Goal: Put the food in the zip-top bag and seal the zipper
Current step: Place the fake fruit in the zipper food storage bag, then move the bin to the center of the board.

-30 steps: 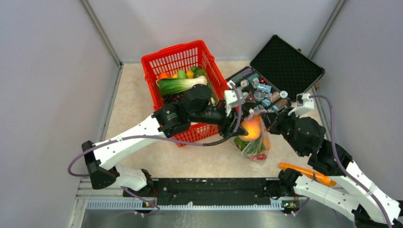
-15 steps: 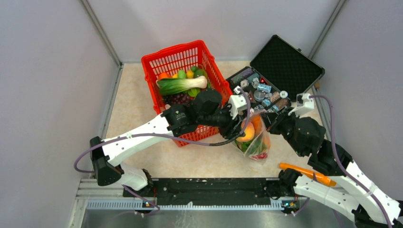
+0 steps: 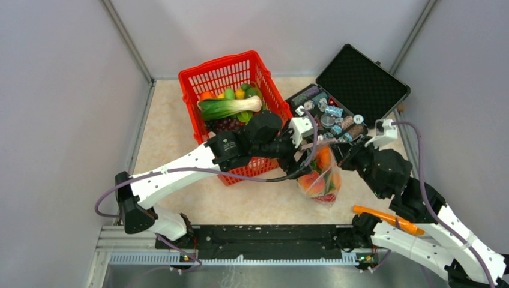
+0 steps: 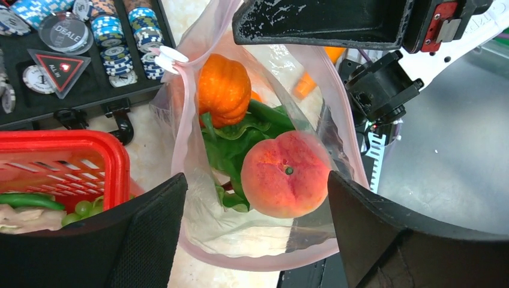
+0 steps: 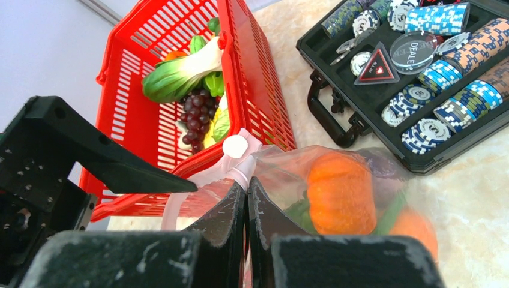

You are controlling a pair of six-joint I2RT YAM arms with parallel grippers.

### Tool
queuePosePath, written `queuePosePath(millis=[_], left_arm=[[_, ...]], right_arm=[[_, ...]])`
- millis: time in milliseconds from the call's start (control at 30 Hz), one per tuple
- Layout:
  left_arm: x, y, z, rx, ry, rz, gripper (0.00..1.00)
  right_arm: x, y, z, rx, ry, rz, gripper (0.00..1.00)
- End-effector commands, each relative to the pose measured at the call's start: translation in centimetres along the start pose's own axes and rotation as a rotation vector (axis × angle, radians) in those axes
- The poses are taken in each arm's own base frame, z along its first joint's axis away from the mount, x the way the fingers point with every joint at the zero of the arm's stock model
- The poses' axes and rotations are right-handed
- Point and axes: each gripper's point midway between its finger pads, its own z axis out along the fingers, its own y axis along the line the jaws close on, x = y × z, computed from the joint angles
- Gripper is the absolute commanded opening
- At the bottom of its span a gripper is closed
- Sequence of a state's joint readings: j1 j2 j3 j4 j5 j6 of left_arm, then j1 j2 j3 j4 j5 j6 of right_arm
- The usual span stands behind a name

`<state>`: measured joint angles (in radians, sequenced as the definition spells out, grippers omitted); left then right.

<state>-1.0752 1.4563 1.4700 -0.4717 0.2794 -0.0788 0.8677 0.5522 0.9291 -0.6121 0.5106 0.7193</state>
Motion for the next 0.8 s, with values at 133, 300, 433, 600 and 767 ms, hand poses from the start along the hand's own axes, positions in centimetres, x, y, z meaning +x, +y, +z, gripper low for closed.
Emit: queuePosePath(millis=[133,300,433,600,767], left_arm=[[-3.1,1.5,-4.2,-0.162,-0.132,0.01,0.87],[-1.8,2.8,-5.8,-0.261,-0.073,-0.027,0.89],[0.3,1.6,-5.5,-0.222,0.022,-0.138,0.85],[1.4,0.2,-6.1,-0.202,0.0,-0.217,0.81],[2.9,0.8,-6.6,-0.284,0.033,-0.298,0.77]], right_arm=[[-3.7,2.5,0.2,-0.062,-0.118,0.072,0.0],[-5.5,4.7,1.0,-0.094,-0.154,0.069,0.0],[-5.8,5.6,1.6,-0.124,-0.173,0.089,0.0],[-5.9,5.1,1.4,-0.117,-0.193,0.113,0.0],[-6.2,4.7,0.6,-0.125,-0.206,0.127,0.0]])
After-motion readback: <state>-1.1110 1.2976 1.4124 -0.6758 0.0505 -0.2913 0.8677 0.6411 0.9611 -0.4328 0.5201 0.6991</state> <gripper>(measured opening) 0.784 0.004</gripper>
